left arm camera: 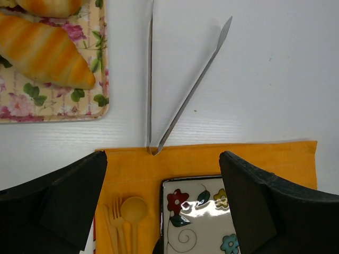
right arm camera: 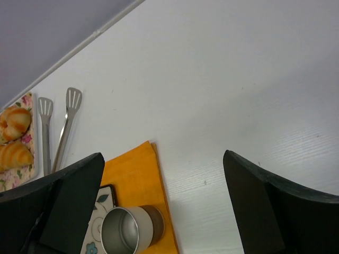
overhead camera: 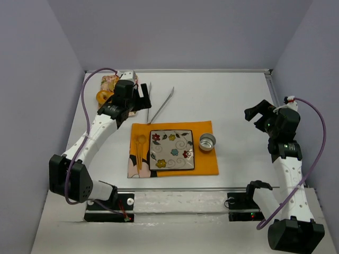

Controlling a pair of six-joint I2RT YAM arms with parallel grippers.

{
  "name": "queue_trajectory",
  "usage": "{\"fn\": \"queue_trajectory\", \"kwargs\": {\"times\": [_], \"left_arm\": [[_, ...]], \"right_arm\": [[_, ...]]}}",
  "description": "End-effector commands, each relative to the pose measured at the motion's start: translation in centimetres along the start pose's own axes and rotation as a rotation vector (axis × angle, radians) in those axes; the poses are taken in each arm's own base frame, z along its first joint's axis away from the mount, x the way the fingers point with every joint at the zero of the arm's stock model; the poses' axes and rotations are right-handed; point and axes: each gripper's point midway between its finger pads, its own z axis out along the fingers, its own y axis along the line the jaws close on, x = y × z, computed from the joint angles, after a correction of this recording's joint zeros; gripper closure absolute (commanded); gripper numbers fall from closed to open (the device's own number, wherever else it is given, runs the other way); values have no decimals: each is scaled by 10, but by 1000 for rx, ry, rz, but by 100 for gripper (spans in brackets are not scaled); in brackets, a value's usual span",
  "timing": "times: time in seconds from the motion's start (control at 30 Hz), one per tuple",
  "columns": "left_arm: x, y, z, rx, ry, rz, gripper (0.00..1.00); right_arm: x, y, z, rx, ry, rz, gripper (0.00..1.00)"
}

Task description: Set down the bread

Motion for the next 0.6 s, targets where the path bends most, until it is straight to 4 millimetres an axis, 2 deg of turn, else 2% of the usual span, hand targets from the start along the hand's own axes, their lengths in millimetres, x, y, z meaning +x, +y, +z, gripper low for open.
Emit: {"fn": "queue_trajectory", "kwargs": {"times": [0.0, 0.13, 0.3, 0.33, 0.37, 0.43, 0.47, 0.57], "left_arm": [[-17, -20, 6, 79, -37, 113, 1], [-7, -22, 25, 105, -6, 197, 1], [20, -20, 69, 100, 118, 276, 1], [32, -18, 82, 86, 153, 287, 1], [30, -20, 86, 90, 156, 293, 1], [38, -21, 97, 100, 185, 332, 1], [44, -22, 107, 97, 202, 343, 1], [64, -17, 120, 73, 268, 365, 1]], "right_arm": [[-21, 19, -10, -57, -47, -31, 0], [-16, 25, -11, -97, -23, -57, 0], [-12, 30, -7, -128, 12, -63, 0], [-12, 32, -6, -136, 20, -66, 0], [-10, 34, -5, -147, 31, -71, 0], [-9, 33, -3, -146, 40, -74, 0], [-8, 32, -2, -144, 44, -73, 0], [-4, 33, 0, -155, 65, -73, 0]]}}
